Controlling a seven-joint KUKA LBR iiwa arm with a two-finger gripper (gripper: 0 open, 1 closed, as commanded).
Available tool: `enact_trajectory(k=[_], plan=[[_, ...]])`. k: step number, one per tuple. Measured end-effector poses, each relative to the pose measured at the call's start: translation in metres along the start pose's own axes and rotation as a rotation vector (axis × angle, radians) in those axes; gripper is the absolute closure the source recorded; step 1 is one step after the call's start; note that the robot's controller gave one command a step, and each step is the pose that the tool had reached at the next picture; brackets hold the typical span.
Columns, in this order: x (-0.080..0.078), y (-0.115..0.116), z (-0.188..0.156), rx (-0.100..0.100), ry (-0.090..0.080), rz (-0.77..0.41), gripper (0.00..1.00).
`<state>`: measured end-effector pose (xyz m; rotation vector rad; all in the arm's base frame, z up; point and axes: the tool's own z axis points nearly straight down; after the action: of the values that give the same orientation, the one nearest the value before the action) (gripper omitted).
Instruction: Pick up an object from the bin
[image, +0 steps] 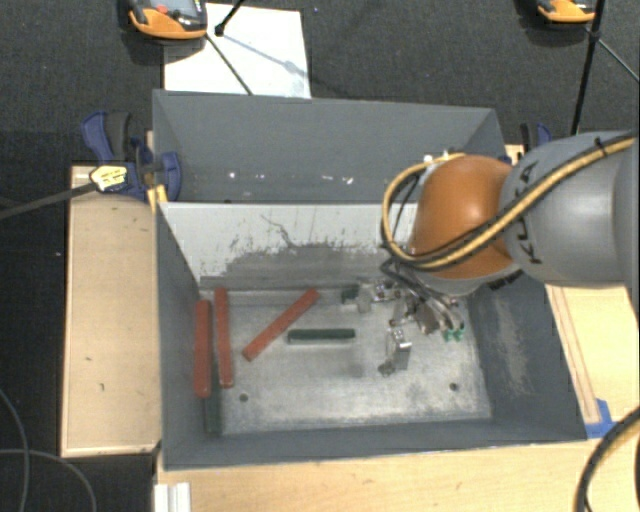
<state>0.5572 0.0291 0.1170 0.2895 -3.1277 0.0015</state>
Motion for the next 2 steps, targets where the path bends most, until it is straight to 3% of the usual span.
enact_trajectory(k=[1,2], plan=[[-0.0375,0.0311,0.0463,-0.001,-0.004,0.082,1.00],[-0.0375,0.0311,0.0462,-0.001,-0.004,0.081,1.00]])
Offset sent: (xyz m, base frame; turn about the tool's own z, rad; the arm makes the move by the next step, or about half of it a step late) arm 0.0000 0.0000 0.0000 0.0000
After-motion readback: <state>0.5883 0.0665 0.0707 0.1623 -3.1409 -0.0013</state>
